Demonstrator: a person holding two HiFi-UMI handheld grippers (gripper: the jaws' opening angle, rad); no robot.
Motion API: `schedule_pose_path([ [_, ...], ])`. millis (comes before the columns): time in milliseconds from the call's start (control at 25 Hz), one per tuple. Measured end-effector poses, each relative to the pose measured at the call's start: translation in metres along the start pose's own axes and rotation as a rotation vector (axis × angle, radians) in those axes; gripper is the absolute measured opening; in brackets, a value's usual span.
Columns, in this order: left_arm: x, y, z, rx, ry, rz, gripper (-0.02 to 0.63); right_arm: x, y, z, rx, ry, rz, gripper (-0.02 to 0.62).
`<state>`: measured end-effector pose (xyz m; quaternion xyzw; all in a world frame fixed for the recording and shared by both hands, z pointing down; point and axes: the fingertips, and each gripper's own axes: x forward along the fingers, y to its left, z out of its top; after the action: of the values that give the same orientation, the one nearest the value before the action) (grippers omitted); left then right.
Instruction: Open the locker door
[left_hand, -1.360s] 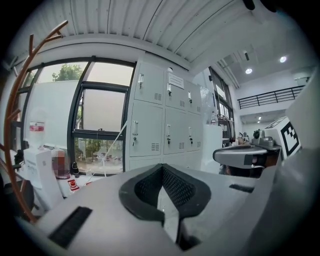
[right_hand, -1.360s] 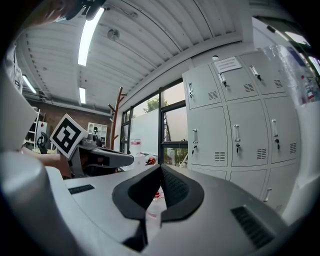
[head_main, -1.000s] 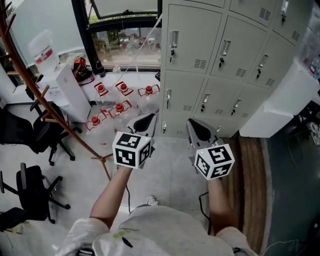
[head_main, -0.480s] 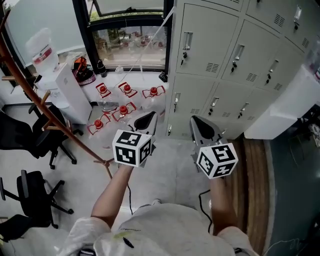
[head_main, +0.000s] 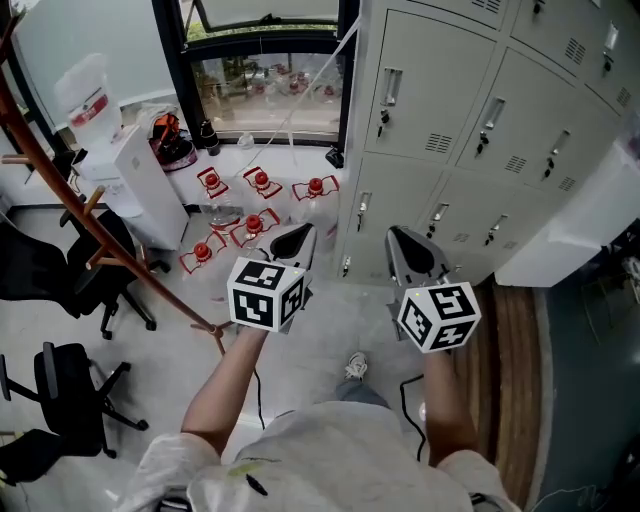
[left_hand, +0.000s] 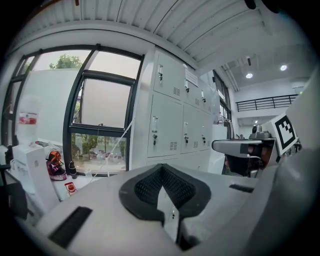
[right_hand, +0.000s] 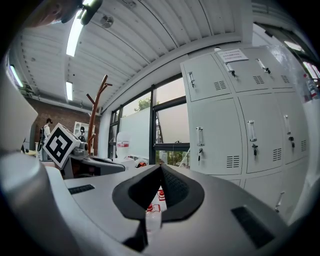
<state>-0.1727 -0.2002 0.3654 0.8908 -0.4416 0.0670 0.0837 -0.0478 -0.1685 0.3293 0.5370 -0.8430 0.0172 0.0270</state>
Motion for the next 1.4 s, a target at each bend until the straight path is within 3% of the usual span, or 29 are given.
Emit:
schedule_pose_path([
  [280,0.024,0.017,0.015,0.015,-0.016,0.016,0.005,0.029,-0.02,0.018,0.036,-0.067,0.019,-0.003],
  [880,0.131,0.064,0.051,0.025,-0.012,0.089,0.005,0.134,-0.099,0.035,0.013,-0.072,0.092,-0.003],
  [1400,0.221,0.084,0.078,0.043,-0.027,0.095,0.005,0.208,-0.161,0.05,-0.02,-0.095,0.12,-0.003],
])
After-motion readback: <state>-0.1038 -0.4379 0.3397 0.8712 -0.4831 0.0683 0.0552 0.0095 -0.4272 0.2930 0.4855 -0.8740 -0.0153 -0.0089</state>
